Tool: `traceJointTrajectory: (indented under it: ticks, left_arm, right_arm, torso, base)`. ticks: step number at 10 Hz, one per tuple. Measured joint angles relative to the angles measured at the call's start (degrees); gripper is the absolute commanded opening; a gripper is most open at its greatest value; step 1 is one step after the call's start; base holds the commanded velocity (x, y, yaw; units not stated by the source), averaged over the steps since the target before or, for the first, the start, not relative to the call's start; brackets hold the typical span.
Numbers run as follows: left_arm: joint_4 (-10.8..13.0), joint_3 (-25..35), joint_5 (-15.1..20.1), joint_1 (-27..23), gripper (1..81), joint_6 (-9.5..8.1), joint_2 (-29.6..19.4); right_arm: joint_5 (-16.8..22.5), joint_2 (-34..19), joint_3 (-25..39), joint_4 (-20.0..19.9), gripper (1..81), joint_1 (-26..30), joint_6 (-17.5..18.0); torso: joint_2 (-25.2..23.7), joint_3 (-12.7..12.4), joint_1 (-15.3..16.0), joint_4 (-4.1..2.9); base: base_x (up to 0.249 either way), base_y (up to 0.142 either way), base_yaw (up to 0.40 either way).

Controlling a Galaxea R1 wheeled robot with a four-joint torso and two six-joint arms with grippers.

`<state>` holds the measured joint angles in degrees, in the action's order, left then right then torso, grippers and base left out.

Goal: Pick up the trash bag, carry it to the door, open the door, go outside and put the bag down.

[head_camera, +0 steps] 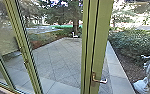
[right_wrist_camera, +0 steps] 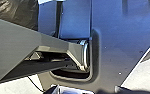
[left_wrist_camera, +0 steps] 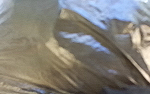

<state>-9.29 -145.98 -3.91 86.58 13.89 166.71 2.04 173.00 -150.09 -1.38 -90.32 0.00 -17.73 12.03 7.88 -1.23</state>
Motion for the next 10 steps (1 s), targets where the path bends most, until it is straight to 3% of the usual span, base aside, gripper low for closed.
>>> traceJointTrajectory:
  ticks: [7, 10]
  left_arm:
    - [-0.1, 1.0, 1.0, 0.0, 1.0, -0.24, -0.8]
    - [-0.1, 7.3, 1.6, -0.1, 1.0, -0.27, -4.2]
  right_arm:
    - [0.0, -0.6, 0.7, 0.0, 81.1, 0.0, 0.0]
    - [-0.1, -3.8, 5.9, 0.0, 81.1, 0.0, 0.0]
  torso:
    - [0.0, 0.0, 0.0, 0.00]
    - [0.0, 0.0, 0.0, 0.00]
  base:
    - [0.000, 0.000, 0.000]
    - [0.000, 0.000, 0.000]
